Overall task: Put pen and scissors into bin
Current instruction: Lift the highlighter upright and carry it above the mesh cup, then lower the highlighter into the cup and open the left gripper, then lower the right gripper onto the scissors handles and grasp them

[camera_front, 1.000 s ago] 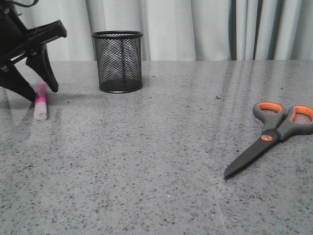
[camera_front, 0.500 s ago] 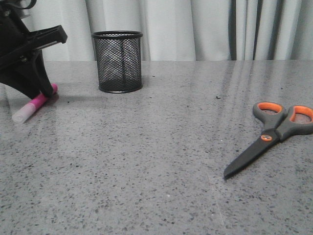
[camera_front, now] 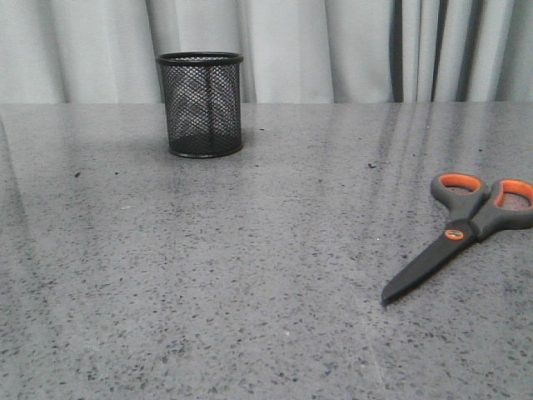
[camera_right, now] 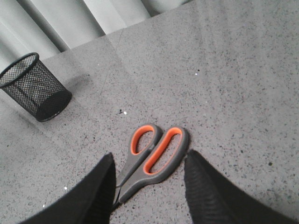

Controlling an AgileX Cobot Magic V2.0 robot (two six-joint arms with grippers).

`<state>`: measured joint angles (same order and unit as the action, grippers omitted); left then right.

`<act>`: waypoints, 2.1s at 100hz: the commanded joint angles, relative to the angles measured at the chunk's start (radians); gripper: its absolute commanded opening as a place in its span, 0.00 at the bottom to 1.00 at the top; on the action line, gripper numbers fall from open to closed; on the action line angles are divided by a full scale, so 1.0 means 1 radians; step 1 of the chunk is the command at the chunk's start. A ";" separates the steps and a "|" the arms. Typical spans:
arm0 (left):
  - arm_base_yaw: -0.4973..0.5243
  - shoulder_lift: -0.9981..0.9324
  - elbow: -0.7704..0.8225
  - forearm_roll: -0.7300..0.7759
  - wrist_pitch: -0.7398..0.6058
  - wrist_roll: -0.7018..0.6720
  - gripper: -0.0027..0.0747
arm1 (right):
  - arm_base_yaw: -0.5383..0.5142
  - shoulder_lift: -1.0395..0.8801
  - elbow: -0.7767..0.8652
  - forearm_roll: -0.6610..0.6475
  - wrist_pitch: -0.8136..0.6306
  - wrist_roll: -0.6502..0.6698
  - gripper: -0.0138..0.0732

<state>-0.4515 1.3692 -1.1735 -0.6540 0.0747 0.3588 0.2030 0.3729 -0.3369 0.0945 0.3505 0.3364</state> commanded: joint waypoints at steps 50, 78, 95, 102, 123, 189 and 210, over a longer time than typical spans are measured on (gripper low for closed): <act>-0.125 0.223 -0.028 0.008 -0.423 0.003 0.01 | 0.002 0.016 -0.038 -0.011 -0.055 -0.004 0.51; -0.125 0.264 -0.028 0.011 -0.445 0.003 0.01 | 0.002 0.016 -0.038 -0.011 -0.047 -0.004 0.51; -0.125 0.264 -0.028 0.060 -0.462 0.003 0.01 | 0.002 0.016 -0.038 -0.011 -0.044 -0.004 0.51; -0.125 0.264 -0.028 0.082 -0.455 0.003 0.01 | 0.002 0.016 -0.038 -0.011 -0.044 -0.004 0.51; -0.125 0.264 -0.028 0.086 -0.440 0.003 0.22 | 0.002 0.016 -0.038 -0.011 -0.040 -0.004 0.51; -0.125 -0.267 -0.028 0.195 0.010 0.007 0.56 | 0.075 0.141 -0.370 0.110 0.189 -0.130 0.51; -0.125 -0.446 -0.016 0.247 0.053 0.007 0.56 | 0.138 0.440 -0.576 0.110 0.374 -0.161 0.54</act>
<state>-0.5694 0.9865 -1.1696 -0.4173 0.1704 0.3658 0.3224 0.6917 -0.8219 0.1996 0.7131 0.1961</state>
